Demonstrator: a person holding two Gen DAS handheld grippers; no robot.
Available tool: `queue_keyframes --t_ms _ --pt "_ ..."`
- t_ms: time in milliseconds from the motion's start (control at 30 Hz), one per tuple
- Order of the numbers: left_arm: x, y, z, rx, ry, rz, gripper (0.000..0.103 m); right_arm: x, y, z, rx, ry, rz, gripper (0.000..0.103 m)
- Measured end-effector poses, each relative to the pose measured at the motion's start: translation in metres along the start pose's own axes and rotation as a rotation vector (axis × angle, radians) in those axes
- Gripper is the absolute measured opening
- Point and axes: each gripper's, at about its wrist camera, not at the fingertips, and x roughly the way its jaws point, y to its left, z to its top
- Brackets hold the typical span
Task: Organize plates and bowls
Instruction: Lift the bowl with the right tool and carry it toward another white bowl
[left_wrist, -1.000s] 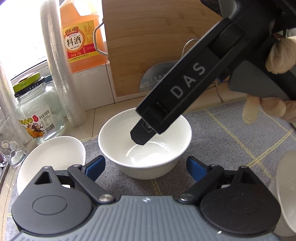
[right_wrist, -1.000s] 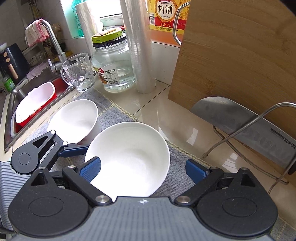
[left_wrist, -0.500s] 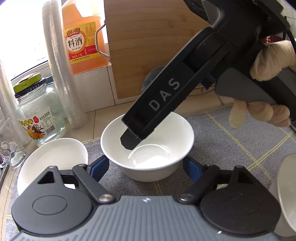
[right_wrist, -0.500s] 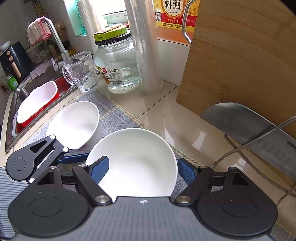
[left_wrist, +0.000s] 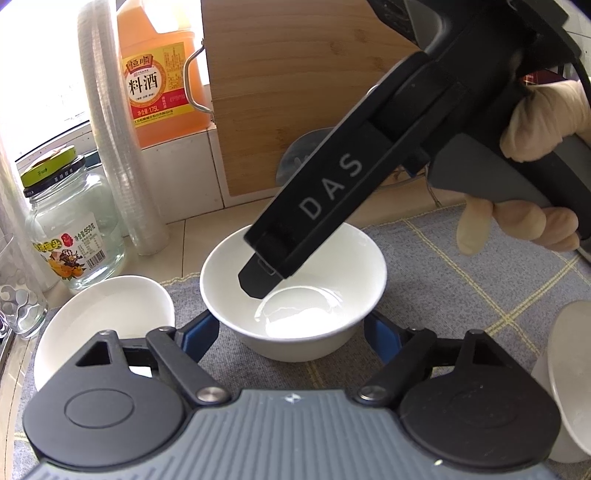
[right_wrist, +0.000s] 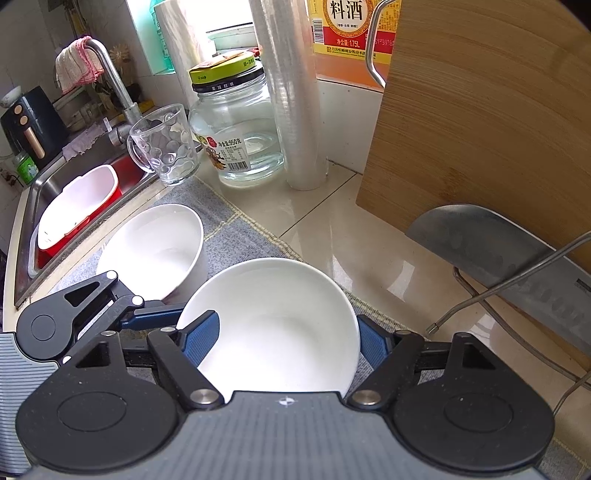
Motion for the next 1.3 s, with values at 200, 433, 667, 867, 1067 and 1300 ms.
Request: queue_keyframes --t_ms 200,433,667,867,1067,1300 --pt "-0.008 -0.003 0.000 0.032 -0.002 -0.018 0.085 -0.005 0.002 -0.004 0.018 0.000 0.001 0.084" --pt "-0.029 -0.008 0.002 0.068 -0.007 -0.040 0.085 -0.025 0.009 -0.012 0.050 -0.023 0.015 0.084" --pt "-0.053 -0.019 0.003 0.102 -0.009 -0.064 0.085 -0.052 0.023 -0.024 0.074 -0.052 0.014 0.084" --pt "-0.069 -0.027 0.001 0.122 -0.014 -0.087 0.085 -0.070 0.034 -0.038 0.089 -0.060 -0.001 0.084" --pt "-0.083 -0.034 0.002 0.120 -0.012 -0.118 0.085 -0.087 0.042 -0.052 0.089 -0.065 -0.019 0.084" --pt "-0.095 -0.044 0.003 0.133 -0.030 -0.160 0.085 -0.107 0.046 -0.068 0.102 -0.081 -0.042 0.084"
